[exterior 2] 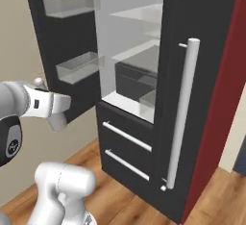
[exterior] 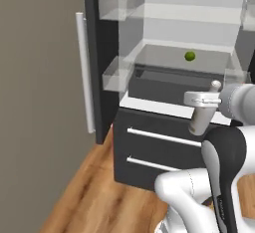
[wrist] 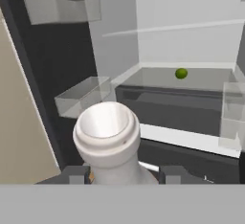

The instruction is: Place the liquor on the top shelf of the fridge to keep it out of children's reach, and place the onion and lime on lower shelves for easy access.

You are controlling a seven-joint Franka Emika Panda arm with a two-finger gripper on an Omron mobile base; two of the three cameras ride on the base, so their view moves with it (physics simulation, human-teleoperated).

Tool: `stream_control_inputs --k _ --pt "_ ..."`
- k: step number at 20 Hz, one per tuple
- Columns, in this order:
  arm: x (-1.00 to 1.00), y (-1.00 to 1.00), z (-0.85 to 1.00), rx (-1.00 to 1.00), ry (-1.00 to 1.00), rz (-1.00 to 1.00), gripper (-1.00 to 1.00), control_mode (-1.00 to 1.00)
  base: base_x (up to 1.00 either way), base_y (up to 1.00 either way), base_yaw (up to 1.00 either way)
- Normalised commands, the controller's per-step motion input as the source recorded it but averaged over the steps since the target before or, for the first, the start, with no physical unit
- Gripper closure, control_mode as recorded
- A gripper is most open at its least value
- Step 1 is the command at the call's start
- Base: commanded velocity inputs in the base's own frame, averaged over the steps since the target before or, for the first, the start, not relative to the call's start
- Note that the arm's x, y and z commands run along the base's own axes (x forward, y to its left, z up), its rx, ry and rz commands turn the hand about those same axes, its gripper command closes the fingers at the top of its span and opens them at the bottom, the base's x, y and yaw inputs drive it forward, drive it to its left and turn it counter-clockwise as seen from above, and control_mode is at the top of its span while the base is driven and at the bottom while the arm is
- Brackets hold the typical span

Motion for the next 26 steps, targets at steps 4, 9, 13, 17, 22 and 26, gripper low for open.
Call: stream_control_inputs --k 4,9,13,17,22,26 --pt "0.0 0.0 0.0 0.0 0.0 0.0 1.0 1.0 0.2 0.31 -0.43" --pt "0.0 0.0 0.0 0.0 0.0 0.0 1.0 1.0 0.22 0.37 -0.42" --pt "0.0 0.0 0.0 0.0 0.0 0.0 1.0 1.0 0.26 0.42 -0.42" --pt "0.0 0.0 0.0 0.0 0.0 0.0 1.0 1.0 0.27 0.51 -0.41" --pt "0.0 0.0 0.0 0.0 0.0 0.0 1.0 1.0 0.27 0.53 -0.35" --pt "0.0 0.0 0.0 0.0 0.0 0.0 1.0 1.0 0.36 0.37 -0.15"
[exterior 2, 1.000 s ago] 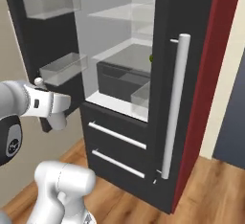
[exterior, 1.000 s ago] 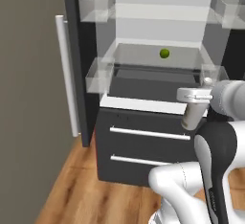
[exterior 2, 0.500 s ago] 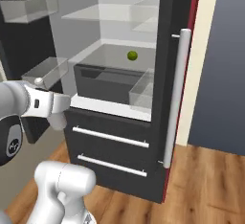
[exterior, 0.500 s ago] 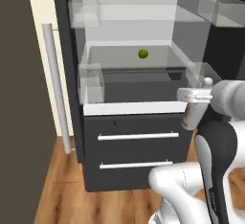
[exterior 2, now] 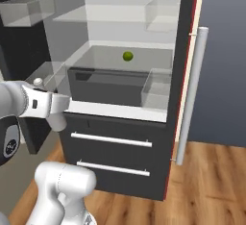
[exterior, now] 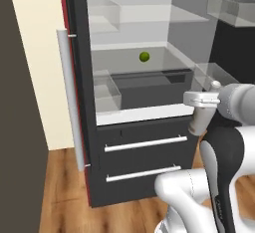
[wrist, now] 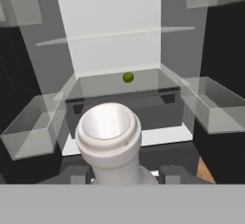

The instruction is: Place the liquor on the top shelf of the fridge to keep it out of children's reach, and place the onion and lime on lower shelves for easy access.

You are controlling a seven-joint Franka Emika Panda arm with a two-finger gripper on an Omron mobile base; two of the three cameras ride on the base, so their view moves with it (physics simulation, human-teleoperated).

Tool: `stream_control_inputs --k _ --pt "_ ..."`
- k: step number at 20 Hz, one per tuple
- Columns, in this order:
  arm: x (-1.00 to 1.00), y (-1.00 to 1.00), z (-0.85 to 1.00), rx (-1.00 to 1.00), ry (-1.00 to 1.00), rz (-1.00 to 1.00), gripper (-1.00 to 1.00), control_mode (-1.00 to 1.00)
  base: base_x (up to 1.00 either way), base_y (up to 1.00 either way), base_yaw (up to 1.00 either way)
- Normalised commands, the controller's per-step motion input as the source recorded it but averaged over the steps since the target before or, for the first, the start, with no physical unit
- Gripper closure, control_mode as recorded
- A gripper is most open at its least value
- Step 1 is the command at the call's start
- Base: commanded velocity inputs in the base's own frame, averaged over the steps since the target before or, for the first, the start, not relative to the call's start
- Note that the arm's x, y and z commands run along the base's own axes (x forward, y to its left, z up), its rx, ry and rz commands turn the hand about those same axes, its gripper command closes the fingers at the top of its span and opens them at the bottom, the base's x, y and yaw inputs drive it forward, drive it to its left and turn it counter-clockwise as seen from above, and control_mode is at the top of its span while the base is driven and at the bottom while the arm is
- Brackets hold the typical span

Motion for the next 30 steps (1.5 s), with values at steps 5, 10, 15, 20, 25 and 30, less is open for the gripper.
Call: stream_control_inputs --k 5,10,15,20,25,30 --pt "0.0 0.0 0.0 0.0 0.0 0.0 1.0 1.0 0.48 0.05 -0.01" --pt "0.0 0.0 0.0 0.0 0.0 0.0 1.0 1.0 0.42 0.0 0.0" --pt "0.0 0.0 0.0 0.0 0.0 0.0 1.0 1.0 0.41 0.0 0.0" --pt "0.0 0.0 0.0 0.0 0.0 0.0 1.0 1.0 0.45 -0.03 0.0" --pt "0.0 0.0 0.0 0.0 0.0 0.0 1.0 1.0 0.54 -0.2 0.0" --pt "0.0 0.0 0.0 0.0 0.0 0.0 1.0 1.0 0.51 -0.16 0.0"
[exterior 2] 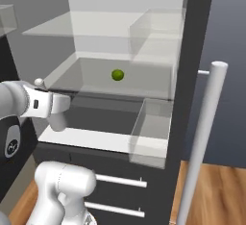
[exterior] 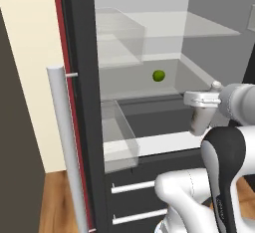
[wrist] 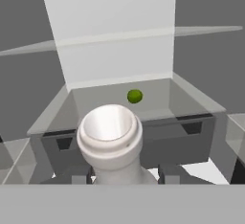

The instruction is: Place the liquor on the top shelf of the fridge to keep it out of children's reach, and place the onion and lime on lower shelves for easy access.

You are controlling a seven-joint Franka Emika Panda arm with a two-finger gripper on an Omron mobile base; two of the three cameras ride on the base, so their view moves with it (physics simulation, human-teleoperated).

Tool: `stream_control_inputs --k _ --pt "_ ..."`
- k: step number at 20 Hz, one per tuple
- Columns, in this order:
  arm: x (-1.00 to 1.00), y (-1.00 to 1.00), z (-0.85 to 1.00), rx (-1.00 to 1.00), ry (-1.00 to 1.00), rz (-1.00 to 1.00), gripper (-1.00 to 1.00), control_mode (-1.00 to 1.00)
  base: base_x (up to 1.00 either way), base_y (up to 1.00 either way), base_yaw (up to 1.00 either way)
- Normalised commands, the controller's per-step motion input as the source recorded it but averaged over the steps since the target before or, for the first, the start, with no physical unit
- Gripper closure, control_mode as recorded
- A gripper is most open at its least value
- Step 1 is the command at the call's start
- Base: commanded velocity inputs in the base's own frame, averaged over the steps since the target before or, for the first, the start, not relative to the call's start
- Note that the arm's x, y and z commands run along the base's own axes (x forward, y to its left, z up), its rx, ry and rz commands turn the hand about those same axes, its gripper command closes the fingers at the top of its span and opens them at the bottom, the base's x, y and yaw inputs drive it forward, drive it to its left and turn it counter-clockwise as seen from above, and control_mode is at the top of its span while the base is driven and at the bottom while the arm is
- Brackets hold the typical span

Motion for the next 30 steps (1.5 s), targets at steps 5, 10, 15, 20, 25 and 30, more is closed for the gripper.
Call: stream_control_inputs --k 5,10,15,20,25,30 --pt "0.0 0.0 0.0 0.0 0.0 0.0 1.0 1.0 0.46 -0.15 0.0" --pt "0.0 0.0 0.0 0.0 0.0 0.0 1.0 1.0 0.35 -0.21 0.0" --pt "0.0 0.0 0.0 0.0 0.0 0.0 1.0 1.0 0.25 -0.29 0.0" --pt "0.0 0.0 0.0 0.0 0.0 0.0 1.0 1.0 0.2 -0.28 0.0" --pt "0.0 0.0 0.0 0.0 0.0 0.0 1.0 1.0 0.21 -0.25 0.0" --pt "0.0 0.0 0.0 0.0 0.0 0.0 1.0 1.0 0.22 -0.25 0.0"
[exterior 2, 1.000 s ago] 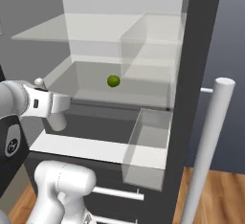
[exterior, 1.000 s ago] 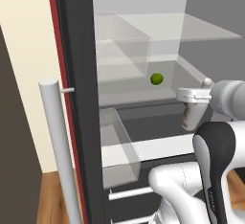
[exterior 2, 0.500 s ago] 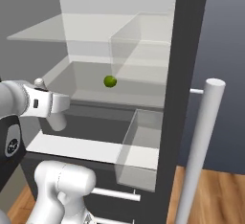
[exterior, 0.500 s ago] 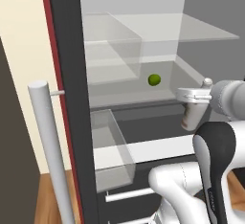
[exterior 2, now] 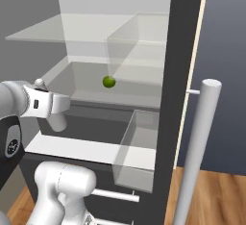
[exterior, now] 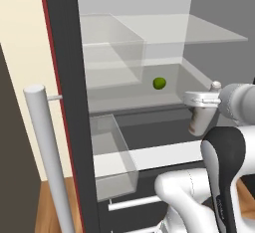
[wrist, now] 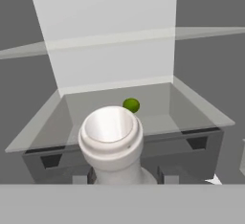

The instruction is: Place the liquor on the top shelf of the fridge to keep it out of children's reach, and place the onion and lime on lower shelves for easy access.

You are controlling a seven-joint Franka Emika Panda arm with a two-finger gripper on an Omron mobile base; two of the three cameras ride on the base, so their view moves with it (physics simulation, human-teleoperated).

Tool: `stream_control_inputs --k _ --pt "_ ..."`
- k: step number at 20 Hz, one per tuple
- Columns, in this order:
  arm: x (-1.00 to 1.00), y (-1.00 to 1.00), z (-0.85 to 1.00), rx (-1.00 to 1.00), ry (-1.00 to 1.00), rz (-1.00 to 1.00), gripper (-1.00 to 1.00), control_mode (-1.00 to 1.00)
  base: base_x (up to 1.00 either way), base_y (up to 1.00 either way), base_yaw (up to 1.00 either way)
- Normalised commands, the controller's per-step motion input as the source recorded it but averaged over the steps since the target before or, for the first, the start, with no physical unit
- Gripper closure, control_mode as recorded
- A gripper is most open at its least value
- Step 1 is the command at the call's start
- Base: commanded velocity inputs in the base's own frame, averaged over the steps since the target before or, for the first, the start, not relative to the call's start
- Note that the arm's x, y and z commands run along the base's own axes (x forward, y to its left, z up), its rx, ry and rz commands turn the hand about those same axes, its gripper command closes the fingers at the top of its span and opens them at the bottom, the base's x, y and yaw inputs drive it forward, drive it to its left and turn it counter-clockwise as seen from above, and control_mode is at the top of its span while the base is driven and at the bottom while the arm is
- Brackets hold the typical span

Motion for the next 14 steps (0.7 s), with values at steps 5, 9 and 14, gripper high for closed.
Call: stream_control_inputs --k 5,9,14 --pt "0.0 0.0 0.0 0.0 0.0 0.0 1.0 1.0 0.25 -0.24 0.0" --pt "0.03 -0.04 0.0 0.0 0.0 0.0 1.0 -1.0 0.14 -0.16 0.0" --pt "0.01 -0.04 0.16 0.0 0.0 0.0 1.0 -1.0 0.0 0.0 0.0"
